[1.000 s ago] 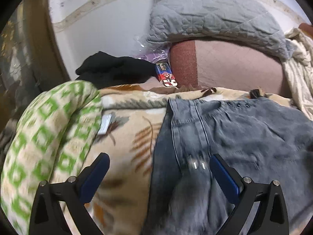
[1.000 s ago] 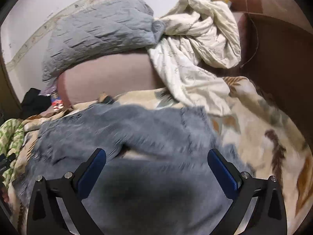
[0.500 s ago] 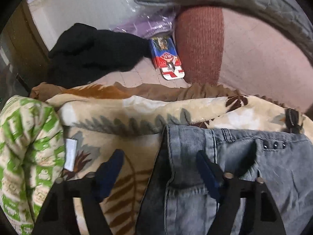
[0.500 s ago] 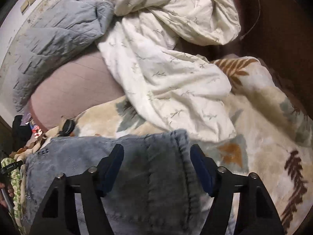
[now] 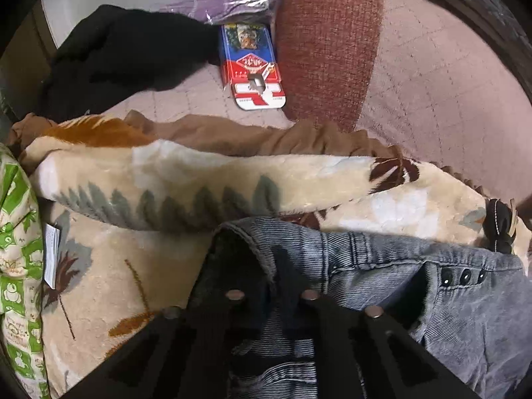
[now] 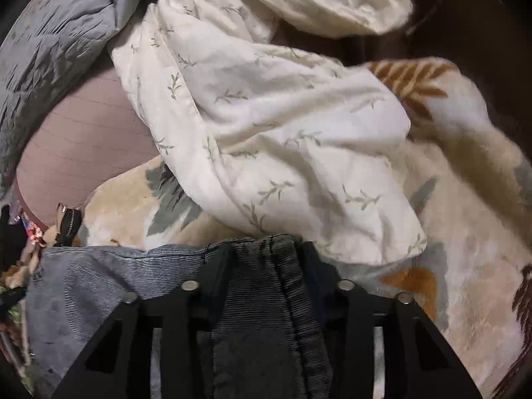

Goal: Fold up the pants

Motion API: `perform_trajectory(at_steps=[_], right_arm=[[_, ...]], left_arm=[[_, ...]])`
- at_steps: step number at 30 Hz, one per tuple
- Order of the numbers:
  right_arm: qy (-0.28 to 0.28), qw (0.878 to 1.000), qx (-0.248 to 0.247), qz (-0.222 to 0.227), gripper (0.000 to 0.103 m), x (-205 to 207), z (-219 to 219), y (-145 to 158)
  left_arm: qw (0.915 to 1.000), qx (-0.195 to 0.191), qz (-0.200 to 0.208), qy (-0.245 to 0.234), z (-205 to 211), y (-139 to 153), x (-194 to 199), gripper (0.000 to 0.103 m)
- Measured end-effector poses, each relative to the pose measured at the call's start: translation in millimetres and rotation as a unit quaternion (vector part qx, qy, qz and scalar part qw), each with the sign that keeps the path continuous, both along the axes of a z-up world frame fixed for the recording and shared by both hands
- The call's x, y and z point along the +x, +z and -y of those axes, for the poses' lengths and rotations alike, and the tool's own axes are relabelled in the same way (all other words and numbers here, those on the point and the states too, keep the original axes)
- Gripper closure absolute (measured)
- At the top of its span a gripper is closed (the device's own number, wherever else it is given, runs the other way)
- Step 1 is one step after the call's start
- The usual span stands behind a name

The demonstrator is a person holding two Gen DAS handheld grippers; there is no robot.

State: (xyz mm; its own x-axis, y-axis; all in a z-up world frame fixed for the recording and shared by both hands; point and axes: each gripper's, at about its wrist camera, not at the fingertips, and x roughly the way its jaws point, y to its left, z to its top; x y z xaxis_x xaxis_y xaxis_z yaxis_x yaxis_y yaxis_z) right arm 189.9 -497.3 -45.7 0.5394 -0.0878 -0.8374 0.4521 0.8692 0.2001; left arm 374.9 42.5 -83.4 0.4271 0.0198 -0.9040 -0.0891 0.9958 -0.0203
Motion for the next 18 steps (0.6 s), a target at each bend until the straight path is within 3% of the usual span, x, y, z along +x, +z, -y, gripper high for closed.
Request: perform_trajectory(at_steps=[2,4,7,9,12,15,18], right_arm=[[0.004,1.000,0.002,0.007,0.089,-0.3,-1.8,4.0],[0.006,0.999,0.024,0.031,0.089,-4.9,0.3,10.9],[-0.001,0.997,0.015,0.069,0.090,-14.7,1.1,28.9],[-0.011,0.992,0.019,0.120,0.090,-28.3,3.7,50.3],[-0.011,0.977,0.010,0.212,0.090,-50.8,6.3,84.7],[-0.010,0.969,-0.029,0.244,0.090,-60.9,-4.3,103.2],[-0.022,0.971,0.004,0.239,0.090,-69.5,6.2,96.8]], left_arm=[[0.9999,0.011,0.006,-0.005,6.9,3.2,-0.9,0.100],[0.9998,0.002,0.020,-0.007,8.7,10.9,-4.0,0.100],[0.9977,-0.027,0.061,-0.013,0.7,40.3,-19.9,0.100],[0.9955,-0.047,0.081,-0.015,-6.6,58.8,-27.4,0.100],[0.9861,-0.116,0.119,-0.008,-27.9,89.0,-43.0,0.100],[0.9812,-0.131,0.141,-0.014,-35.8,106.3,-60.3,0.100],[0.9762,-0.149,0.156,-0.020,-45.1,118.7,-79.2,0.100]])
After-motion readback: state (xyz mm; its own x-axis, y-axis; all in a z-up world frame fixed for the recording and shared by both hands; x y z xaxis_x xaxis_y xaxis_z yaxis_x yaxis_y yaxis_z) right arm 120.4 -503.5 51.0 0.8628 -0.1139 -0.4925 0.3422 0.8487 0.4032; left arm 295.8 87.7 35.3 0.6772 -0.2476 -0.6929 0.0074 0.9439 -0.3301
